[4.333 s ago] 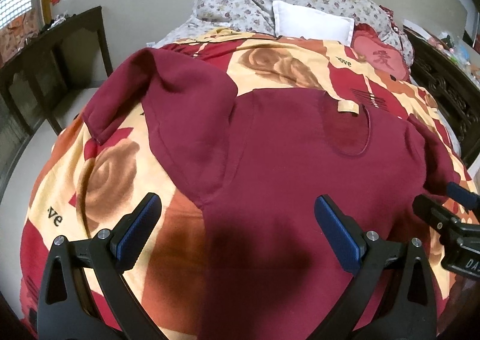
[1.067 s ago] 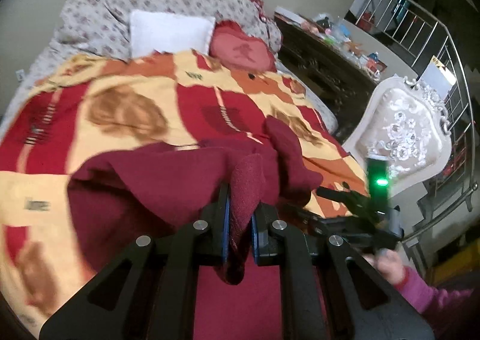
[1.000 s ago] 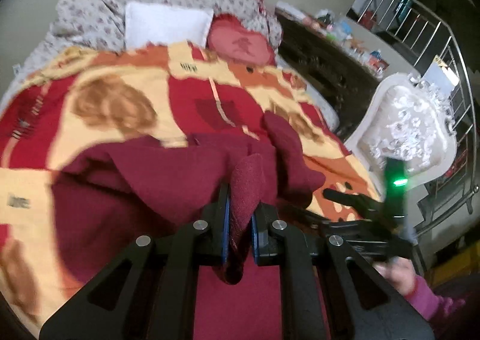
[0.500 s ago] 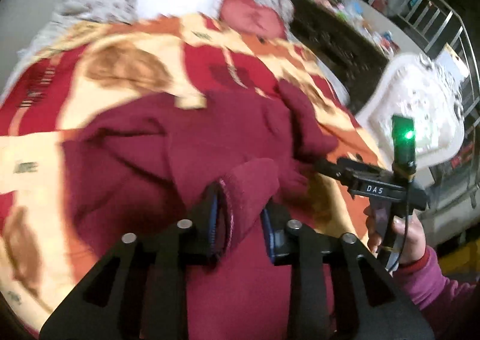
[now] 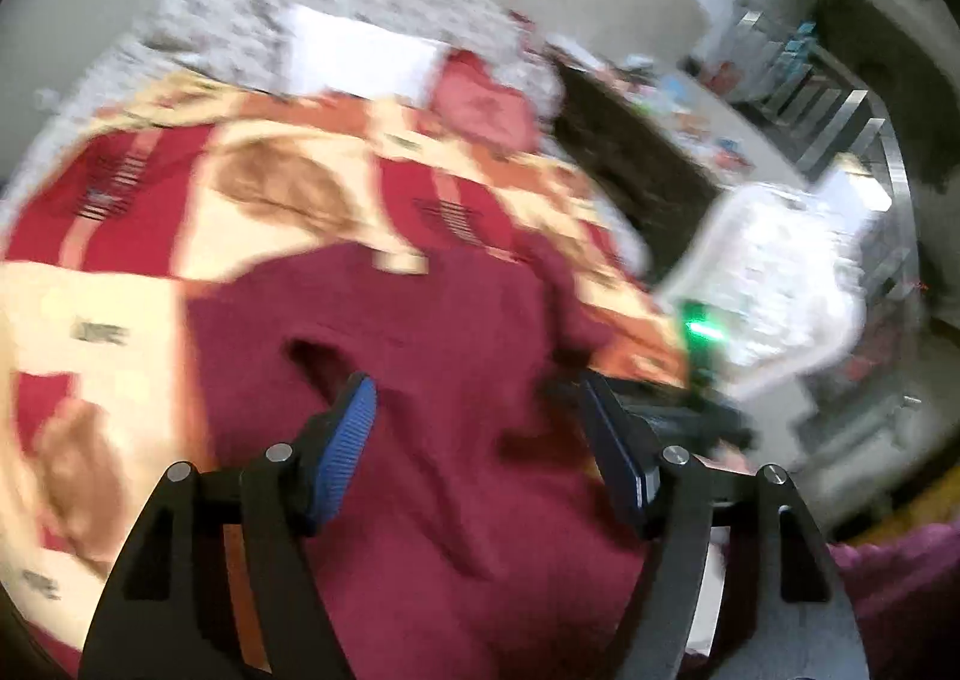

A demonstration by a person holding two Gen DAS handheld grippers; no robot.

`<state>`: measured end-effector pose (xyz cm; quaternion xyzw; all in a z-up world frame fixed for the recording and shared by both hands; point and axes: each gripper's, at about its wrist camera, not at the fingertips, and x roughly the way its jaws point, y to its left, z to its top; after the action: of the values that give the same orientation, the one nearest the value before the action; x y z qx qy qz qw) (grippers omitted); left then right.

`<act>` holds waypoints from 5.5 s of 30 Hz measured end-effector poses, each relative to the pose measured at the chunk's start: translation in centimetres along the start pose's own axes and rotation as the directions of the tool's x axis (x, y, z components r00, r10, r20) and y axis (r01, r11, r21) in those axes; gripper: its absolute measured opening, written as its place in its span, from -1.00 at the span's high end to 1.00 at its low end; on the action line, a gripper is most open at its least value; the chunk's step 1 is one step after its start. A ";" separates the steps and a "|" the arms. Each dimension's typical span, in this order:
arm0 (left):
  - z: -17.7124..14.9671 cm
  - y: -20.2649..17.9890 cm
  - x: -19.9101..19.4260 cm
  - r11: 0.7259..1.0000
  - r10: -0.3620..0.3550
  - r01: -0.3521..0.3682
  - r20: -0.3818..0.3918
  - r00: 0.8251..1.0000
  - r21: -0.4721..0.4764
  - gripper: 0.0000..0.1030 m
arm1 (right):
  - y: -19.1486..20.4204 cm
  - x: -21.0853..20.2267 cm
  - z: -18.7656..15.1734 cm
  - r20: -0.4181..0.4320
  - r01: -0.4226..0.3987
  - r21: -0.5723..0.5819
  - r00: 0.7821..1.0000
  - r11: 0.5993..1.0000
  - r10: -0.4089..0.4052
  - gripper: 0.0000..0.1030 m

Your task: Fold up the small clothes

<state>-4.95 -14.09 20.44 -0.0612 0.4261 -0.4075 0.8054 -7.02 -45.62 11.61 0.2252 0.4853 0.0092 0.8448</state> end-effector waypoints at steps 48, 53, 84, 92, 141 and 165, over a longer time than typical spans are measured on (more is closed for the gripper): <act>-6.3 7.7 12.0 0.970 0.232 -0.213 -0.182 0.956 0.118 -0.36 | 3.2 0.9 2.9 -0.020 0.039 -0.323 0.999 0.946 -0.048 0.89; -5.7 8.3 9.8 0.976 0.211 -0.200 -0.158 0.965 0.081 -0.36 | 2.8 2.4 -2.5 -0.151 -0.012 -0.308 0.988 0.951 -0.037 0.87; -6.8 8.6 12.5 0.996 0.086 -0.078 -0.196 0.977 0.052 -0.36 | 4.2 -1.3 2.3 0.284 0.356 -0.481 0.928 0.801 -0.242 0.90; -5.4 7.0 8.4 0.998 0.065 -0.064 -0.110 0.992 0.019 -0.37 | 0.3 -0.4 7.4 0.228 0.224 -0.319 0.961 0.921 -0.155 0.89; -6.0 3.4 19.8 0.989 0.144 -0.140 -0.163 0.976 0.039 -0.37 | -2.9 1.1 6.6 0.150 0.204 -0.351 0.976 0.914 -0.160 0.44; -5.7 2.6 18.2 0.997 0.067 -0.074 -0.198 0.978 -0.028 -0.37 | -13.8 6.3 17.8 -0.002 0.360 0.108 0.932 0.927 -0.362 -0.34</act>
<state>-2.00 -23.89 4.10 -0.0197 0.5128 -0.3751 0.7720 8.20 -63.09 8.68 0.1767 0.5105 -0.1744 0.8233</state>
